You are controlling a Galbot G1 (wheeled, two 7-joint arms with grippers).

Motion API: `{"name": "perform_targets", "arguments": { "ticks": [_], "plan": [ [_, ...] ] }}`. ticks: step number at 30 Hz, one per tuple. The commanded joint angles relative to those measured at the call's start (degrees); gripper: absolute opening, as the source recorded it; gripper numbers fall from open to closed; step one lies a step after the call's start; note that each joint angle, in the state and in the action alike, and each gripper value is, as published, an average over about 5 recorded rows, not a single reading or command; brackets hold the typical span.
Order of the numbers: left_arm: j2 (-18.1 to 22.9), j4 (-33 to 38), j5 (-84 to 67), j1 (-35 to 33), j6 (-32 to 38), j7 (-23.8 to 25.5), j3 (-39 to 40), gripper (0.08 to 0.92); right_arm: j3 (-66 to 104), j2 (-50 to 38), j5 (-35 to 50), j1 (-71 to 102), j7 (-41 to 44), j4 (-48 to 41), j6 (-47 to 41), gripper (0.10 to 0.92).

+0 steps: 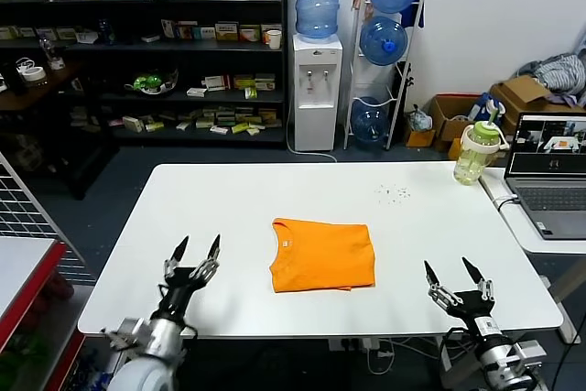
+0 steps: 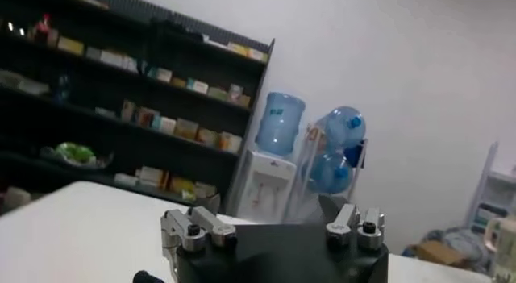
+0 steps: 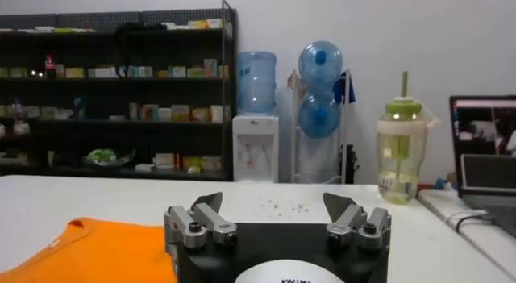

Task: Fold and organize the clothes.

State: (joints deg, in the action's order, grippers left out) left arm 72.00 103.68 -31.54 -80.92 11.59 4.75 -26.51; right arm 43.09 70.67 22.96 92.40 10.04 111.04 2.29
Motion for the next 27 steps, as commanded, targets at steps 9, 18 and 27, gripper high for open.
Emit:
{"name": "perform_targets", "arguments": {
  "ticks": [9,18,27],
  "plan": [
    [4.1,5.8,9.6,-15.5,13.6,10.5,-10.5,0.823,5.7,11.2,-12.6,2.7,3.7,-1.4,14.0,0.823],
    [7.7,5.2,10.5,-14.8,13.8,10.6,-11.1,0.823,5.9,13.8,-14.9,1.5,4.9,-2.9,15.7,0.823],
    [7.9,4.0,10.8,-14.0,14.1,10.2,-10.9,0.823,5.8,16.2,-14.8,0.6,5.1,-4.2,17.5,0.823]
  ]
}}
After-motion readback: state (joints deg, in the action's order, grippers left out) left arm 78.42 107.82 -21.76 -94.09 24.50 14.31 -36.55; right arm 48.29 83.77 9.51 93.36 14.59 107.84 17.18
